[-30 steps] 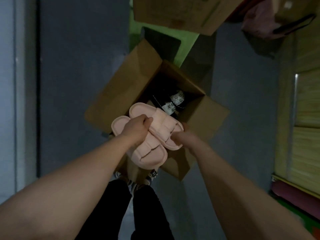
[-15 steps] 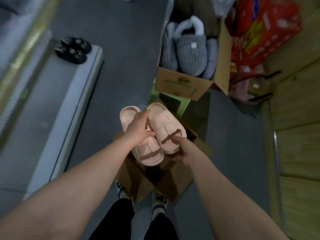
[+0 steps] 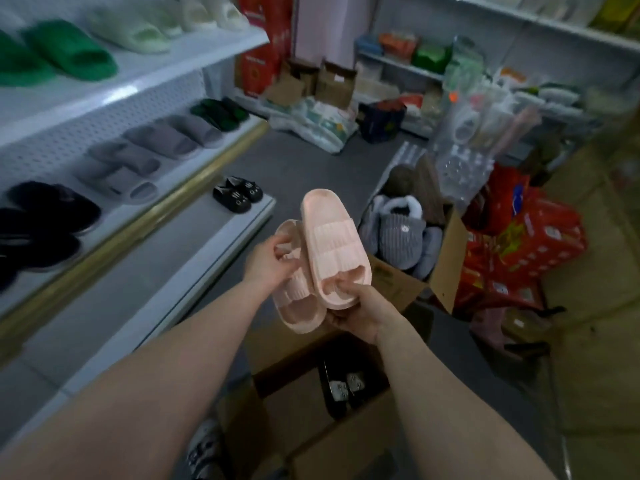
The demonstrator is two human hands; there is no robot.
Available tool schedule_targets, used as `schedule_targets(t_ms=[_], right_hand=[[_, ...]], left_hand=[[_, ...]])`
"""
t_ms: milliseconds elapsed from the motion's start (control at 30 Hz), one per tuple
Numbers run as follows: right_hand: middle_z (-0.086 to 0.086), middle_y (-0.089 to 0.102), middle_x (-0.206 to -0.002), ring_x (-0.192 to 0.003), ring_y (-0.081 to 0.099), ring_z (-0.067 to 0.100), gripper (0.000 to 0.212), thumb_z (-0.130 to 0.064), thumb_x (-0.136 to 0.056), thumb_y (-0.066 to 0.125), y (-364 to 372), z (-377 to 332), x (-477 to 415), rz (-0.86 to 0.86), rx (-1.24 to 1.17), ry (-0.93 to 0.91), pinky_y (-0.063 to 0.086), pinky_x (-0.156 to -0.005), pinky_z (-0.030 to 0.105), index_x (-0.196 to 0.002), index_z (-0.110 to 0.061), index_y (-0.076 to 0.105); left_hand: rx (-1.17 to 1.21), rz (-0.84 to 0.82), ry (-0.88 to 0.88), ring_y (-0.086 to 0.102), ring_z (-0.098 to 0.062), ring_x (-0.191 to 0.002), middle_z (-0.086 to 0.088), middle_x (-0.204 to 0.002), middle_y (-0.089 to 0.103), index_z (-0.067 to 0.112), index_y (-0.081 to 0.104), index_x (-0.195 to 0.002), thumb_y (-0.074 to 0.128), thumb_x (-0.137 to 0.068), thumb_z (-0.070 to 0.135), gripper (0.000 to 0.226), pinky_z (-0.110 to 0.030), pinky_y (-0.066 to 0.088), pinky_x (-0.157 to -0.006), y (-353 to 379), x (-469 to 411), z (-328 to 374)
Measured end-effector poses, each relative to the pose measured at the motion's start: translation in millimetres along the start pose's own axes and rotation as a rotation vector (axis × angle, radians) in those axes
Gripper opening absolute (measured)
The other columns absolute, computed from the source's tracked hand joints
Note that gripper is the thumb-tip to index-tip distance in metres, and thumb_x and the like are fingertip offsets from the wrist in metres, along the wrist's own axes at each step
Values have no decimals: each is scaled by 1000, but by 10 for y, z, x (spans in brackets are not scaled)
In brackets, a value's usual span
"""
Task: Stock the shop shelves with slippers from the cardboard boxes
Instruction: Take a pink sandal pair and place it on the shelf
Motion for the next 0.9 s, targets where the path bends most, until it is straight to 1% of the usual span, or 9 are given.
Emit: schedule_targets(t_ms=[133, 200, 300, 400, 500, 600, 700, 833, 900], right_hand=[[18, 68, -118, -110, 62, 35, 44, -10, -82, 69, 440, -161, 59, -71, 51, -43, 55, -83, 46, -125, -12, 59], [19, 65, -121, -111, 61, 36, 39, -11, -87, 65, 699, -245, 121, -99, 87, -59, 55, -77, 44, -125, -12, 58], [20, 67, -117, -112, 61, 37, 25, -13, -96, 54, 1111, -381, 220, -157, 106, -109, 48, -100, 53, -120, -9, 61], [19, 70, -111, -107, 62, 38, 22, -14, -98, 46, 1577, -488, 271, -222, 92, -163, 38, -108, 57, -112, -9, 63], [19, 69, -111, -104, 62, 39, 25, -12, -96, 45, 2112, -511, 284, -269, 116, -183, 39, -105, 58, -114, -10, 62], [20, 68, -111, -101, 62, 39, 28, -12, -94, 45, 2656, -462, 292, -302, 149, -200, 41, -101, 59, -117, -11, 61], [20, 69, -106, -95, 65, 37, 31, -14, -93, 47, 3138, -405, 269, -294, 178, -200, 50, -91, 55, -120, -10, 60], [24, 70, -104, -93, 67, 40, 33, -11, -93, 51, 3791, -302, 273, -340, 158, -207, 56, -83, 57, -125, -7, 58], [22, 72, -97, -84, 71, 38, 32, -8, -90, 52, 4100, -222, 267, -370, 137, -196, 59, -70, 48, -121, -8, 60]], left_hand=[[205, 101, 11, 61, -23, -100, -7, -115, 62, 26, 50, -132, 67, -82, 4, 58, -31, 52, -74, -371, 146, 76], [218, 156, 17, 61, -25, -92, -9, -109, 61, 27, 46, -135, 72, -79, 7, 64, -28, 49, -65, -630, 206, 105], [233, 253, -23, 61, -20, -93, -2, -107, 58, 24, 48, -131, 85, -66, 36, 76, -34, 54, -75, -1068, 293, 151], [294, 313, -73, 67, -20, -94, -2, -107, 68, 17, 67, -112, 77, -46, 66, 83, -40, 58, -83, -1498, 332, 140], [382, 362, -63, 66, -16, -93, 4, -103, 69, 22, 67, -107, 79, -61, 60, 61, -32, 54, -80, -1971, 394, 125], [501, 321, -34, 66, -13, -95, 8, -105, 70, 24, 65, -110, 79, -62, 65, 65, -28, 52, -78, -2457, 379, 27], [663, 321, -15, 69, -17, -97, -4, -109, 72, 16, 65, -109, 88, -49, 59, 77, -36, 56, -87, -2957, 375, -111], [792, 316, -47, 64, -16, -89, 1, -107, 64, 19, 47, -114, 79, -79, 26, 48, -38, 54, -70, -3582, 460, -215], [842, 319, -62, 64, -22, -93, 1, -113, 61, 24, 41, -118, 81, -77, 27, 57, -55, 55, -75, -3866, 475, -295]])
Point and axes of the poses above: each hand's wrist, its own x-axis away from the middle knuckle, its own y-axis out of the palm, z = x × y, the point moved 2 cm from there along -x, towards the middle knuckle
